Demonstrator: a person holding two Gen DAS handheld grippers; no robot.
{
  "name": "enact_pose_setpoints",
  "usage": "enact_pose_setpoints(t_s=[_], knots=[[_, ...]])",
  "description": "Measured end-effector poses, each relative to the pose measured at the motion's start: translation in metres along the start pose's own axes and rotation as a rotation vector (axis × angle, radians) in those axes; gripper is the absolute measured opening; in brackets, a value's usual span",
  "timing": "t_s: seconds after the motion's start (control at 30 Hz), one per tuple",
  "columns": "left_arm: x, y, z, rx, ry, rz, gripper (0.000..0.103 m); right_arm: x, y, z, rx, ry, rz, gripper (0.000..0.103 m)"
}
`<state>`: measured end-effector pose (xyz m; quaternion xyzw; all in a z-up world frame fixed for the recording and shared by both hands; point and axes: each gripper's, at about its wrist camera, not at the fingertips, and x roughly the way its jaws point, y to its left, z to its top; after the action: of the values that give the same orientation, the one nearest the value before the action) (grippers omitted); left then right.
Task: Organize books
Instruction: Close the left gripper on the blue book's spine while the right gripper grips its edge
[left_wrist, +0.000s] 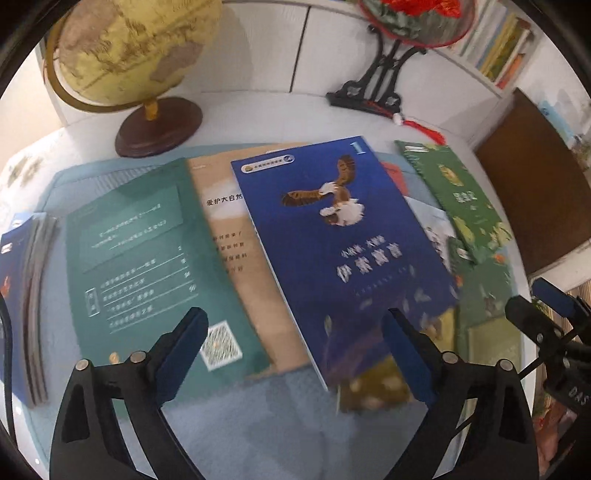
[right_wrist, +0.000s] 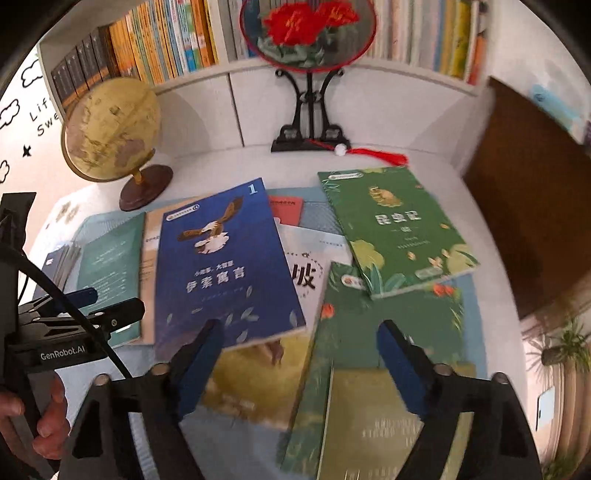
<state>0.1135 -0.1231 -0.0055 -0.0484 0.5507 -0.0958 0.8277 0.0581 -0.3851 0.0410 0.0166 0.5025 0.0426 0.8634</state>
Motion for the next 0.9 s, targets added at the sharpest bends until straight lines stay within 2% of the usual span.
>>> enact_pose_setpoints(t_s=[0.07,0.13,0.17,0.2,0.33,0.4,0.53,0.63,0.73,0.83,0.9], knots=[[0.012,0.003,0.004,-0.022,0.013,-0.009,0.080,0.020,-0.004,0.009,-0.010,0.019,0.028,0.076],[0.025,0.007,0.006,-0.045,0.051,-0.011,0.075,0.045,-0.007,0.017,-0.019,0.048,0.050,0.069],[0.031,0.008,0.007,-0.053,0.063,-0.010,0.073,0.054,-0.007,0.019,-0.024,0.063,0.056,0.062],[0.036,0.009,0.007,-0.060,0.073,-0.010,0.072,0.067,-0.008,0.022,-0.028,0.083,0.067,0.055],[0.042,0.003,0.010,-0.046,0.069,-0.018,0.072,0.095,-0.010,0.025,-0.029,0.127,0.105,0.046],[0.048,0.001,0.010,-0.052,0.086,-0.040,0.072,0.103,-0.008,0.026,-0.039,0.133,0.112,0.045],[0.048,-0.005,0.008,-0.024,0.070,-0.035,0.072,0.112,0.000,0.023,-0.043,0.157,0.158,0.045],[0.046,-0.006,0.005,-0.031,0.081,-0.114,0.073,0.108,0.011,0.017,-0.066,0.164,0.178,0.045],[0.041,-0.002,-0.006,-0.036,0.087,-0.116,0.072,0.101,0.022,0.005,-0.079,0.182,0.184,0.045],[0.032,0.007,-0.023,-0.065,0.102,-0.178,0.072,0.089,0.025,-0.016,-0.077,0.210,0.200,0.045],[0.023,0.006,-0.039,-0.048,0.116,-0.206,0.072,0.078,0.028,-0.034,-0.084,0.240,0.209,0.045]])
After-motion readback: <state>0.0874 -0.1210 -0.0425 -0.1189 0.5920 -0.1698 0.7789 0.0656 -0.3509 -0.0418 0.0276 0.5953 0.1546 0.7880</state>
